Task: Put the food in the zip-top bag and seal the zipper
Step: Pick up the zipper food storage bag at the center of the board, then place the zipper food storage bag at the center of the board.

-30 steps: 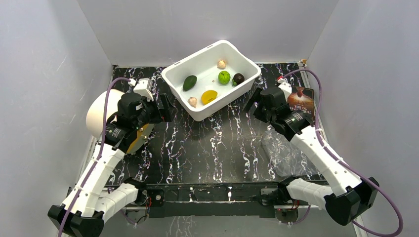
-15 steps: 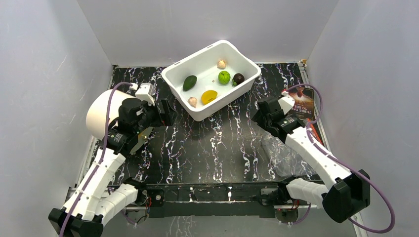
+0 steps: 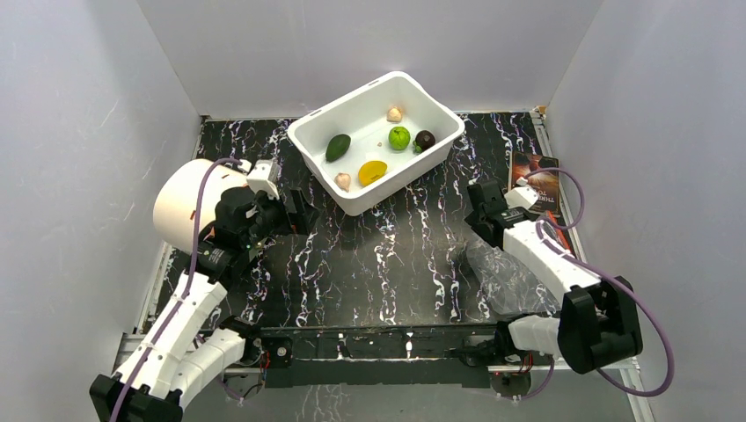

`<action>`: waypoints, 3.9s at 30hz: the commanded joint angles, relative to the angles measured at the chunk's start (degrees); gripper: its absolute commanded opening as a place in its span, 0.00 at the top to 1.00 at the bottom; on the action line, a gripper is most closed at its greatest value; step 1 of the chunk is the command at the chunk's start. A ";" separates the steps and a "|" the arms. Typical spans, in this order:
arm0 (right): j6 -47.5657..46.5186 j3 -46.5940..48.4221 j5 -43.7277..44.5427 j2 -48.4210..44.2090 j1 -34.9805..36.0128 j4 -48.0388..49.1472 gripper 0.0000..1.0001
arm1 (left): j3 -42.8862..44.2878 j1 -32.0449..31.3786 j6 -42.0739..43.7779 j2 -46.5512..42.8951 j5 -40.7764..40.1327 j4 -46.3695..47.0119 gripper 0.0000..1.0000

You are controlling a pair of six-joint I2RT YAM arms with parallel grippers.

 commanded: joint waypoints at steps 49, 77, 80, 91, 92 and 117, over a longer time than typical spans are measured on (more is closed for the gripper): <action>-36.13 10.75 -81.86 -15.50 4.05 10.13 1.00 | -2.82 -0.17 19.29 -3.04 27.80 22.13 0.14; -12.86 7.56 -93.18 -13.61 4.47 30.80 1.00 | -1.11 -1.96 26.72 7.54 48.31 28.35 0.11; -8.99 7.61 -82.16 -13.99 4.43 30.85 1.00 | -0.48 -2.34 25.12 6.90 44.35 26.71 0.11; 7.39 -5.11 -56.27 -11.37 6.51 45.69 0.92 | 0.70 -2.46 15.33 -2.99 19.90 16.37 0.13; 6.34 -4.57 -56.44 -9.94 6.57 46.10 0.87 | 1.11 -2.45 15.19 -3.47 18.43 15.27 0.13; -11.24 -11.01 -41.44 -9.83 6.49 19.67 0.48 | 9.69 -2.45 7.49 0.19 5.16 -4.99 0.19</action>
